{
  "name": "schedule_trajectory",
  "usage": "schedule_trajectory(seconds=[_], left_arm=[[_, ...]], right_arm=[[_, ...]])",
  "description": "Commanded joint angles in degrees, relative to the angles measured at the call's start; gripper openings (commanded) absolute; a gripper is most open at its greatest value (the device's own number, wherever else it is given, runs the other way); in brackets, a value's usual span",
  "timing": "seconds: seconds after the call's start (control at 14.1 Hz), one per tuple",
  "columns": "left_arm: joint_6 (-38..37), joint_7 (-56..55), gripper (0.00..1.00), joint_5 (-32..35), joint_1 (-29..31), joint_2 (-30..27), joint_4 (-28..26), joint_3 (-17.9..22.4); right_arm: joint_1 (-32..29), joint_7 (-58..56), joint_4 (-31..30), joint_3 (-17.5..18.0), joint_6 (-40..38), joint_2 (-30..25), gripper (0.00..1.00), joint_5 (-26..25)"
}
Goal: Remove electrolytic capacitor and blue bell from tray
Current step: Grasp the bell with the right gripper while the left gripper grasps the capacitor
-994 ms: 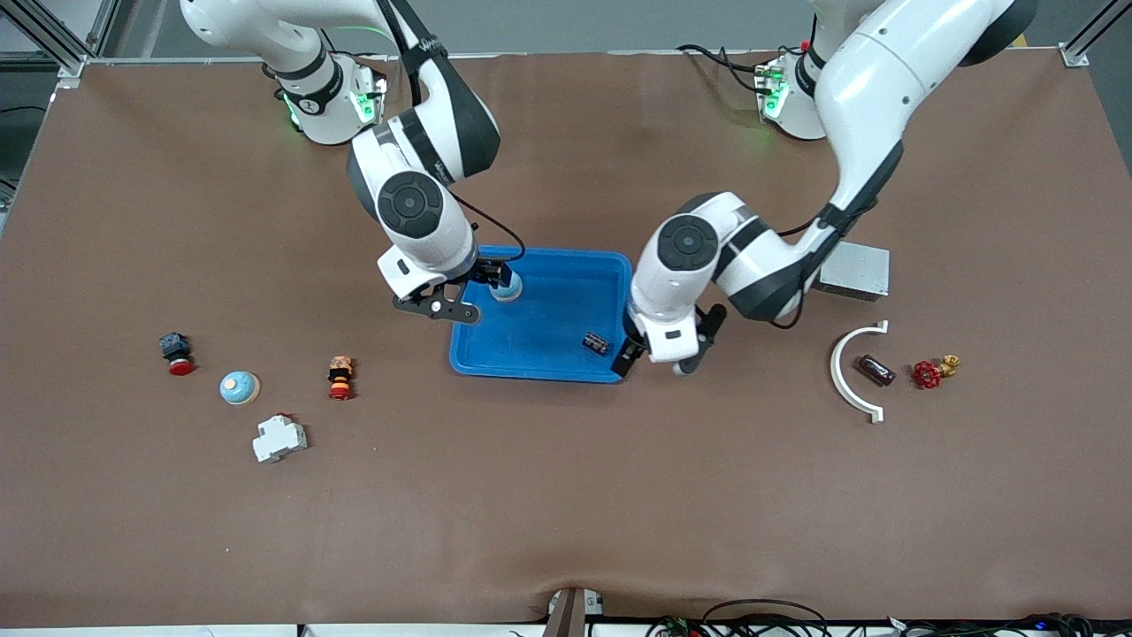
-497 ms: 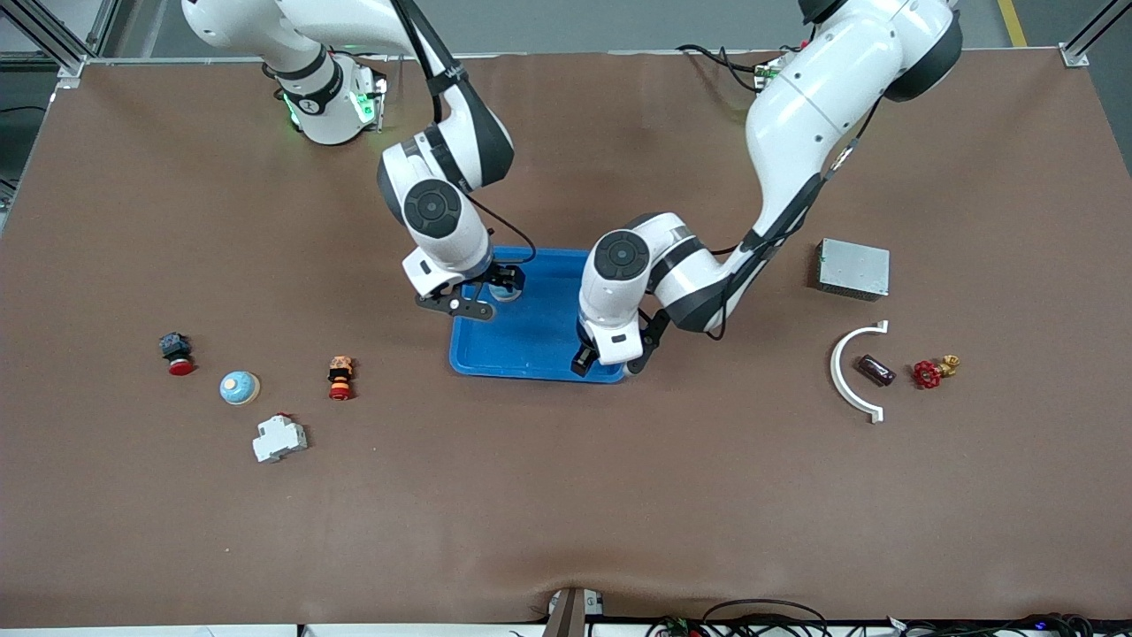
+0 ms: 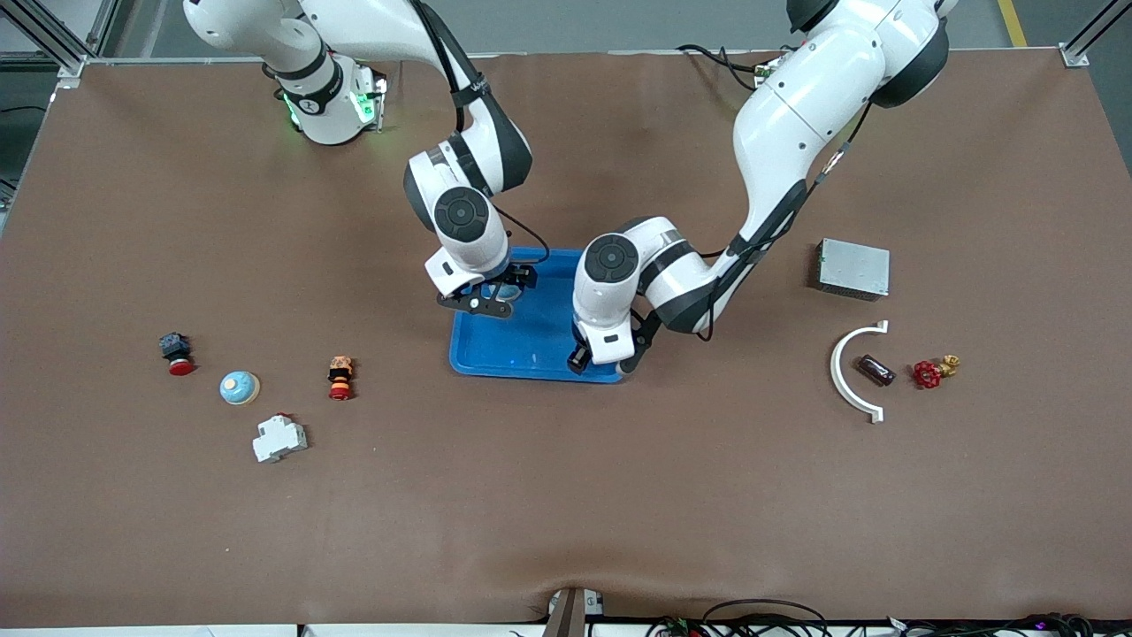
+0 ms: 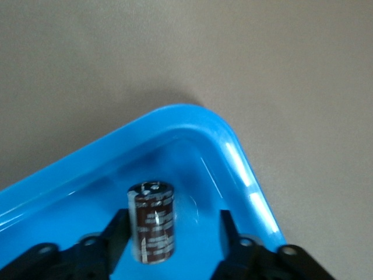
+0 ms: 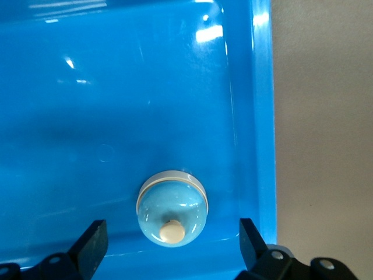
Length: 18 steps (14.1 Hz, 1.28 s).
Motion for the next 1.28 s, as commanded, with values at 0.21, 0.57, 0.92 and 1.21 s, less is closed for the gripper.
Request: schedule_trajectory(seconds=[0.21, 0.57, 0.92, 1.21], left_arm=[[0.02, -0.67, 0.16, -0.09, -1.03, 0.92, 1.14, 0.48], [-0.07, -0.76, 0.00, -0.01, -1.03, 0.49, 1.14, 0.39], [-0.60, -0.67, 0.00, -0.01, -1.29, -0.22, 1.32, 0.39], [-2.35, -0.58, 0.00, -0.01, -1.21, -1.71, 1.75, 0.39]], right_arm=[[0.53, -0.31, 0.02, 0.71, 5.24, 4.16, 1.00, 1.47], [0.53, -0.31, 0.37, 0.89, 5.86, 6.27, 1.00, 1.56], [0.35, -0.22, 0.37, 1.86, 6.48, 6.45, 0.44, 1.56], [0.35, -0.22, 0.37, 1.86, 6.31, 6.45, 0.09, 1.56]])
